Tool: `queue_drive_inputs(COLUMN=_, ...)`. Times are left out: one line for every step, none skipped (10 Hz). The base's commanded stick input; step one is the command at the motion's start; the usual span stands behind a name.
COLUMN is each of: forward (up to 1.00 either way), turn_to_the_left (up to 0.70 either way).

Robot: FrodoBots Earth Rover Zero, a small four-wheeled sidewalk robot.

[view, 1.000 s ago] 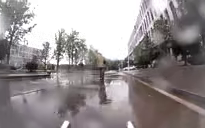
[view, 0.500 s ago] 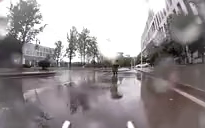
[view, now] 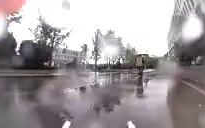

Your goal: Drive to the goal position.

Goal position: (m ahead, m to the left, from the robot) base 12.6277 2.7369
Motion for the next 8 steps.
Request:
queue_drive_inputs(forward=0.0, turn_to_the_left=0.7)
queue_drive_inputs(forward=0.0, turn_to_the_left=0.7)
queue_drive_inputs(forward=0.0, turn_to_the_left=0.7)
queue_drive_inputs(forward=0.0, turn_to_the_left=0.7)
queue_drive_inputs(forward=0.0, turn_to_the_left=0.7)
queue_drive_inputs(forward=0.0, turn_to_the_left=0.7)
queue_drive_inputs(forward=0.0, turn_to_the_left=0.7)
queue_drive_inputs(forward=0.0, turn_to_the_left=0.7)
